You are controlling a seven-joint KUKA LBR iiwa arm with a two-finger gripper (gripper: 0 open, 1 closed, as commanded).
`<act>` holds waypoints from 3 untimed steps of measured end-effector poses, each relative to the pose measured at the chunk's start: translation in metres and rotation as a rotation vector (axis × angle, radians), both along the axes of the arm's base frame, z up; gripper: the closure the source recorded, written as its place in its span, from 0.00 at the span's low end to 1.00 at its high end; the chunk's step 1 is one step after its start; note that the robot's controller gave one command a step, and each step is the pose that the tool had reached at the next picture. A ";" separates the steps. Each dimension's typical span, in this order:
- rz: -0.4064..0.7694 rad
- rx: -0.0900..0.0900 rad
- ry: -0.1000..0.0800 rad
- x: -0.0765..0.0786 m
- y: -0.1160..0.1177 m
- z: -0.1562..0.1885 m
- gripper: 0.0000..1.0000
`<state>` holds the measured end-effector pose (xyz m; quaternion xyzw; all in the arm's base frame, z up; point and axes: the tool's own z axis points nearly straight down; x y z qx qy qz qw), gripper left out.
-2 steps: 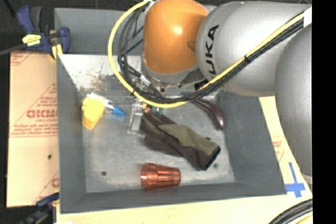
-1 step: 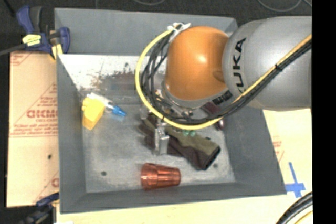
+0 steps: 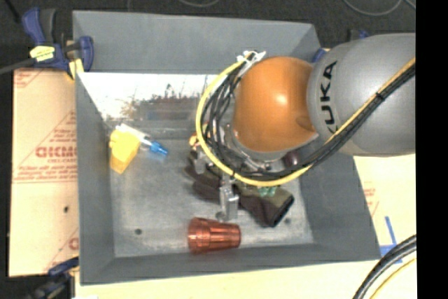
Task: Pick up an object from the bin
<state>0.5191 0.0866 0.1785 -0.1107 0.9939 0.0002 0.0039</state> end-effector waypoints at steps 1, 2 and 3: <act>-0.200 0.002 0.002 -0.001 -0.006 -0.013 0.00; -0.126 0.003 -0.003 0.012 -0.059 -0.020 0.00; -0.312 0.000 -0.001 0.002 -0.086 -0.026 0.00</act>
Offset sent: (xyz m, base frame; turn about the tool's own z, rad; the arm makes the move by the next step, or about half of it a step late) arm 0.0206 -0.0997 -0.0261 0.1696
